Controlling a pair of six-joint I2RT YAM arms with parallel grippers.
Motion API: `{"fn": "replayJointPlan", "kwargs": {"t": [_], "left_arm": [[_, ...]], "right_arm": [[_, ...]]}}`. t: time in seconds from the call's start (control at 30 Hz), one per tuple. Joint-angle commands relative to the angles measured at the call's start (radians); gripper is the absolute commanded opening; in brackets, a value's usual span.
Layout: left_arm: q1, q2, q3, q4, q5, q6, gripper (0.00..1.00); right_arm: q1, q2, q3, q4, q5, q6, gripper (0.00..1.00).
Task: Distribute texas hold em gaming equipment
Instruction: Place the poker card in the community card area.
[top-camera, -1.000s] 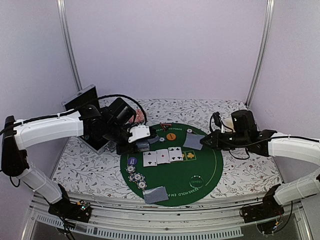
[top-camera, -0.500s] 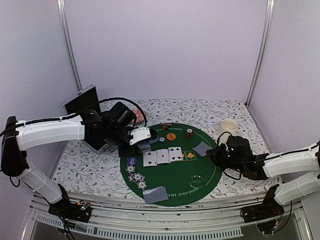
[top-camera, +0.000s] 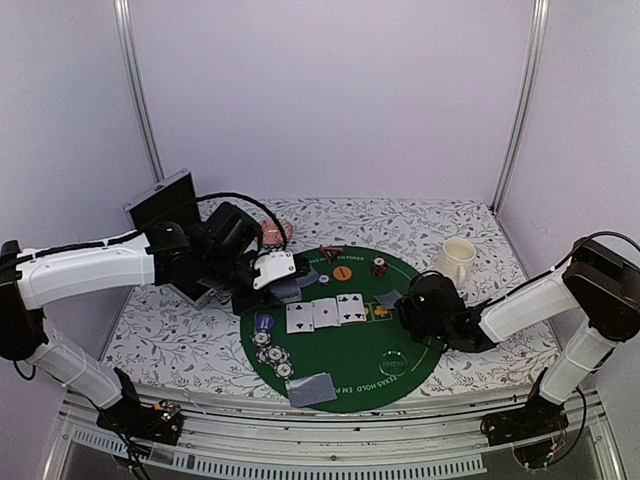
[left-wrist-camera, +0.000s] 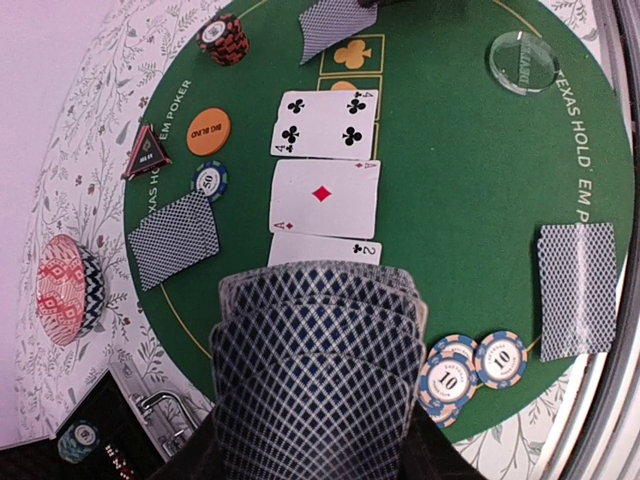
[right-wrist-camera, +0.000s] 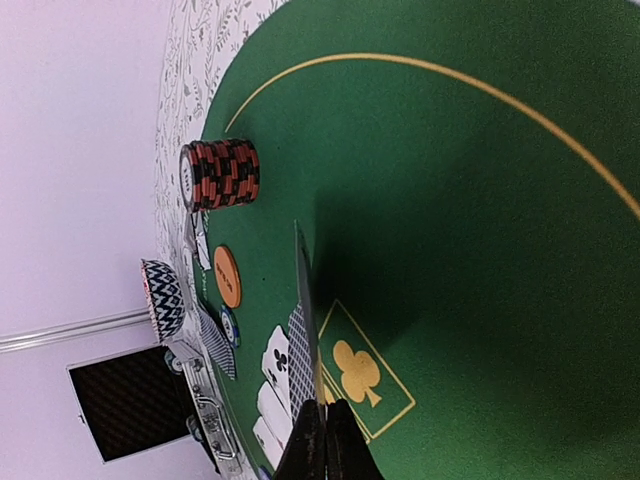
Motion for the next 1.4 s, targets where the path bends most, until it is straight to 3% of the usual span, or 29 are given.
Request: {"fn": "replayJointPlan", "kwargs": {"t": [0.0, 0.23, 0.47, 0.7, 1.37], "left_arm": [[-0.018, -0.029, -0.014, 0.028, 0.015, 0.001, 0.44], [-0.016, -0.041, -0.023, 0.032, 0.018, 0.006, 0.44], [-0.017, -0.051, -0.026, 0.032, 0.025, 0.007, 0.44], [-0.017, -0.059, -0.029, 0.034, 0.036, 0.01, 0.44], [-0.019, -0.063, -0.037, 0.034, 0.04, 0.02, 0.44]], "right_arm": [[0.01, 0.069, 0.037, 0.064, 0.0, 0.084, 0.04], [0.031, 0.162, 0.05, 0.162, -0.038, 0.163, 0.18], [0.043, 0.194, 0.058, 0.188, -0.078, 0.175, 0.24], [0.043, 0.204, 0.055, 0.188, -0.106, 0.15, 0.04], [0.001, 0.153, 0.031, 0.135, -0.193, -0.092, 0.02]]}}
